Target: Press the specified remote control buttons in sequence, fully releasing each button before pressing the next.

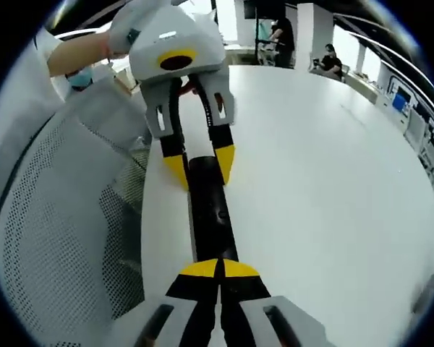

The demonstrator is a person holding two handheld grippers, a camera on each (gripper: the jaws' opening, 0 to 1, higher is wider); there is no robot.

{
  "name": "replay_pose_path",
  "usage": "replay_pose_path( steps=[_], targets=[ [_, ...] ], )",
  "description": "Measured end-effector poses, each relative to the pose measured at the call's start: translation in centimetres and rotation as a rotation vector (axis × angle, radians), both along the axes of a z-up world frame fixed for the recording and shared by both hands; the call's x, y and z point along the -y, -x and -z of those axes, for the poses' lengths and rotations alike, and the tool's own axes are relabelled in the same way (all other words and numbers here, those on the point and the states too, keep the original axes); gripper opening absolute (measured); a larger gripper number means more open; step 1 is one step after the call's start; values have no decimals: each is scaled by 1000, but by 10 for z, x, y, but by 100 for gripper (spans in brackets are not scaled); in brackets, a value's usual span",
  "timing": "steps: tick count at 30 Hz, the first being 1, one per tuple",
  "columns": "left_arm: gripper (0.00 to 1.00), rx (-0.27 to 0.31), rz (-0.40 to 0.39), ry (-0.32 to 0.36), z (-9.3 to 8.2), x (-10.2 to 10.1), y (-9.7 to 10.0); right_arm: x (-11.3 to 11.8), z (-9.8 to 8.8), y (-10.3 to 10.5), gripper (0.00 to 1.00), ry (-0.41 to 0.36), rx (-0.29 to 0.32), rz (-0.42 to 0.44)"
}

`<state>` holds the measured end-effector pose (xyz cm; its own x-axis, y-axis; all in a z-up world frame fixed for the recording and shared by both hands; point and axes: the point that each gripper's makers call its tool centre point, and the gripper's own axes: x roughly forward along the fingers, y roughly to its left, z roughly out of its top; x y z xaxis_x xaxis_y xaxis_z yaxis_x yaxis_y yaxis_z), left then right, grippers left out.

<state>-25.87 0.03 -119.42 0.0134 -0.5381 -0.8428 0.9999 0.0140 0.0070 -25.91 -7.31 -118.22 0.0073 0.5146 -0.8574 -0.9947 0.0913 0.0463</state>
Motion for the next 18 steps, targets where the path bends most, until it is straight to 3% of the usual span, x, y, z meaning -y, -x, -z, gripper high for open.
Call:
replay_pose_path(
  steps=[6,8,10,14,16,18],
  targets=[
    [24,-1,-15,17,0,0,0,-2,2,0,0,144,154,-124],
    [24,0,-25,24,1,-1,0,-3,3,1,0,156,171,-113],
    [24,3,-36,42,0,-1,0,-2,2,0,0,135,158,-85],
    [24,-1,-50,69,0,-2,0,-1,-2,-4,0,-9,8,105],
    [24,-1,-51,70,0,-1,0,-2,-6,-8,0,-31,48,98],
    [24,-1,-52,71,0,-1,0,-6,-6,-5,0,-30,41,78]
  ],
)
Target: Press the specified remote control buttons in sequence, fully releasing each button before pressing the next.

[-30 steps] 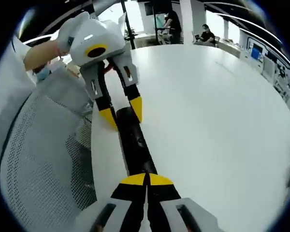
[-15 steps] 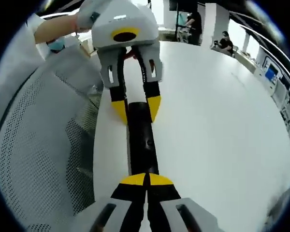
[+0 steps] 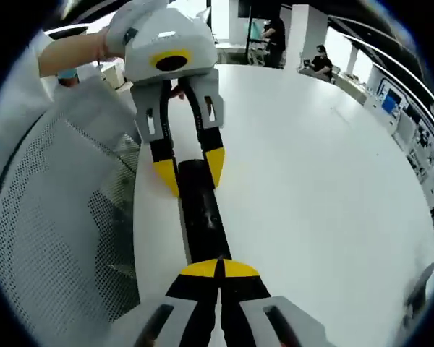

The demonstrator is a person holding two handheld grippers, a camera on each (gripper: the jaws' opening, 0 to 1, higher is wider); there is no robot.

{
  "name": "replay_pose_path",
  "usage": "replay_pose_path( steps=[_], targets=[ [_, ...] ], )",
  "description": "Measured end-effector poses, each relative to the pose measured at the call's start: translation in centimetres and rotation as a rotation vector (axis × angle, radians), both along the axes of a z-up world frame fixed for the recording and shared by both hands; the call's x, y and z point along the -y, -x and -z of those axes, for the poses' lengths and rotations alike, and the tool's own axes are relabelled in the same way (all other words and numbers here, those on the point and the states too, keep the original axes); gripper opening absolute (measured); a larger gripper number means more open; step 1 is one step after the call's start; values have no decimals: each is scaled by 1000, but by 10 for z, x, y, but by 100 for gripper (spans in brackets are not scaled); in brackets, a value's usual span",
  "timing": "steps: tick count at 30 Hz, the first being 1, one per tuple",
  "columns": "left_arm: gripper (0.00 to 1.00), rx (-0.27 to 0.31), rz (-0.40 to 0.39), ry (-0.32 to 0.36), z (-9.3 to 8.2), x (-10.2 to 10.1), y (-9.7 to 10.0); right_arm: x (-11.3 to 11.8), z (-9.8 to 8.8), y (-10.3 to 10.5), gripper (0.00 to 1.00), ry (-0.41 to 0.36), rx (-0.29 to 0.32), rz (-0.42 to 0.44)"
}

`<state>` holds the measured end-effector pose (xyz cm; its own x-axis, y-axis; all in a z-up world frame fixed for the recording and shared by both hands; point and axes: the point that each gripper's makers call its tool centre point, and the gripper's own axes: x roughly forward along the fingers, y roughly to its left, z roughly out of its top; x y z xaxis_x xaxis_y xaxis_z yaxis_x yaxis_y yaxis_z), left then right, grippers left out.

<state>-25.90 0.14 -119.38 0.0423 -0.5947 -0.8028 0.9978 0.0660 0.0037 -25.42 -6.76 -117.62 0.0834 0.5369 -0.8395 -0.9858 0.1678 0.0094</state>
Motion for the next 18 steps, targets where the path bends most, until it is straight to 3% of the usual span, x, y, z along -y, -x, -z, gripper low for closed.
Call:
replay_pose_path(
  steps=[3,14,18],
  targets=[
    [24,-2,-2,4,0,0,0,-5,5,5,0,22,-5,-46],
    [24,-3,-4,14,-1,0,0,-10,7,7,0,45,-11,-83],
    [24,-4,-1,13,-1,1,1,-10,9,8,0,115,37,-125]
  ],
)
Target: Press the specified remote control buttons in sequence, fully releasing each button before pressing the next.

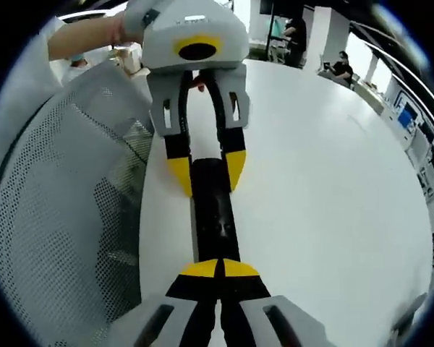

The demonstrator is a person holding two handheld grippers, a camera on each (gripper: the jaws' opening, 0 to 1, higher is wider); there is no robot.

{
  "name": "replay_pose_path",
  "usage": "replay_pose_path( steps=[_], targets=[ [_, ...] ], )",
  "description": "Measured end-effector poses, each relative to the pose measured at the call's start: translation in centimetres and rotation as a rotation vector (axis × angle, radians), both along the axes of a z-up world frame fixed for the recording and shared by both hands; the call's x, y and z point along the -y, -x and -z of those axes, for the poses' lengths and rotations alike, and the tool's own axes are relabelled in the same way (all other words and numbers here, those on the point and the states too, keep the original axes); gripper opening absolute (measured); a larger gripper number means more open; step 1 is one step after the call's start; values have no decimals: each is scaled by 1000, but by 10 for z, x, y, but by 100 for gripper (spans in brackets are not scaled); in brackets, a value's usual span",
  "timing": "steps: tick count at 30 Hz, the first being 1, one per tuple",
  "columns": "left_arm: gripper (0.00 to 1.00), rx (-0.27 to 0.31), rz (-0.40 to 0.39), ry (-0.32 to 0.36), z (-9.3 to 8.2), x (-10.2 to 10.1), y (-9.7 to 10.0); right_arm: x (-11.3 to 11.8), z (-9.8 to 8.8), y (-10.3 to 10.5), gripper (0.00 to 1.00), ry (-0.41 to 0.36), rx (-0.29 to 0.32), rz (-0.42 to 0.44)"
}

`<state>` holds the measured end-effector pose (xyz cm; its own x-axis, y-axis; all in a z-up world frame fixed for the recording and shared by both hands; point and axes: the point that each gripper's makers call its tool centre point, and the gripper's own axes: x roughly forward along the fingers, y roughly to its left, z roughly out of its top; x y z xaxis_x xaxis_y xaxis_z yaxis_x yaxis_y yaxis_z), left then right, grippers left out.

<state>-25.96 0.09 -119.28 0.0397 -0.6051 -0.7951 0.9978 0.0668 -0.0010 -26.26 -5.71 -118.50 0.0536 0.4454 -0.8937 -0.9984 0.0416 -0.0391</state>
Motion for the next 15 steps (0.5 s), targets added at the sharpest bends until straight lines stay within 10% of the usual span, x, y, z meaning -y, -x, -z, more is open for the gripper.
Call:
replay_pose_path(
  steps=[15],
  targets=[
    [24,-1,-2,3,1,0,0,1,-7,-3,2,-146,-30,65]
  ],
)
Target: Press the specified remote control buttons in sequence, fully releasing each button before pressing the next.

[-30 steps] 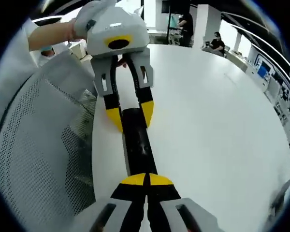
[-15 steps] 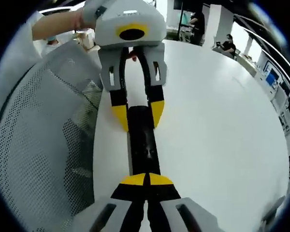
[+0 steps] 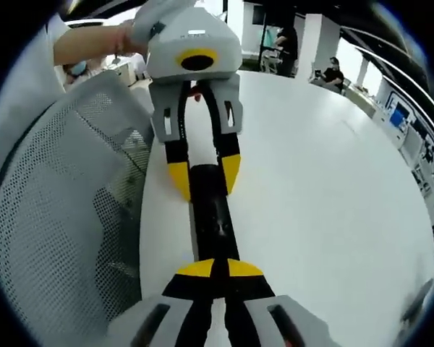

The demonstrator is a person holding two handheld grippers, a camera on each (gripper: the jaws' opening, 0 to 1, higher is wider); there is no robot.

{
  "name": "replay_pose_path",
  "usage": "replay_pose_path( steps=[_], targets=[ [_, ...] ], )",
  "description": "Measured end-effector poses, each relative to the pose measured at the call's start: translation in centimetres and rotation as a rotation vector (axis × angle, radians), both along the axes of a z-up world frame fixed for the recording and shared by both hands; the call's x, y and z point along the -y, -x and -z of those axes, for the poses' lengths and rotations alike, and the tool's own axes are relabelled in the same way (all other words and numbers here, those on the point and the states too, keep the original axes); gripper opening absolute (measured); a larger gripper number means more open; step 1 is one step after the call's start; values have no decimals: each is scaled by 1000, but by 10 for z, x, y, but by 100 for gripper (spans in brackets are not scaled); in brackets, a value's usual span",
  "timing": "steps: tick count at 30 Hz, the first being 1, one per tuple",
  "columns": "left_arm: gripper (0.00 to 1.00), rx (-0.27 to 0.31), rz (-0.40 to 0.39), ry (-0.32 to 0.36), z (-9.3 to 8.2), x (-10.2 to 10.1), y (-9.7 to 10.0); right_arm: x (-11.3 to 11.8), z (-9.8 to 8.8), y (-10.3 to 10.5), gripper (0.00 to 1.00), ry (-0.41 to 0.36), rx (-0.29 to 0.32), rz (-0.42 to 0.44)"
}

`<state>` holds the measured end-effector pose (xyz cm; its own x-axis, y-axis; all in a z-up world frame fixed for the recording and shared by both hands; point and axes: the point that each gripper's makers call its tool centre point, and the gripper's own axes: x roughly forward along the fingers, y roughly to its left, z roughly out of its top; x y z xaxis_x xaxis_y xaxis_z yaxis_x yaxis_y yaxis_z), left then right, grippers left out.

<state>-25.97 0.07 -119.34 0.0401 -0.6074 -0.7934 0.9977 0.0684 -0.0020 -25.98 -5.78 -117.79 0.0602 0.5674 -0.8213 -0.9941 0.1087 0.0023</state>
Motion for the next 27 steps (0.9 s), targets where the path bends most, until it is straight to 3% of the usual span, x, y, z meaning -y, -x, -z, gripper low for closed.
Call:
replay_pose_path(
  steps=[6,7,10,16,19,23,27],
  targets=[
    [24,-1,0,4,0,0,0,-7,5,5,7,16,-20,-45],
    [24,-1,0,6,0,0,0,-6,4,3,7,36,16,-81],
    [24,-2,0,10,1,0,0,-6,5,4,7,55,22,-88],
    [24,-3,-6,22,1,0,-1,-6,7,3,7,197,-18,-107],
    [24,-1,-11,21,1,1,0,-8,9,3,7,229,-17,-128],
    [24,0,-24,29,1,1,-1,-5,7,3,7,164,9,-126],
    [24,0,-36,57,0,0,0,-4,3,3,7,-21,35,-36]
  ],
)
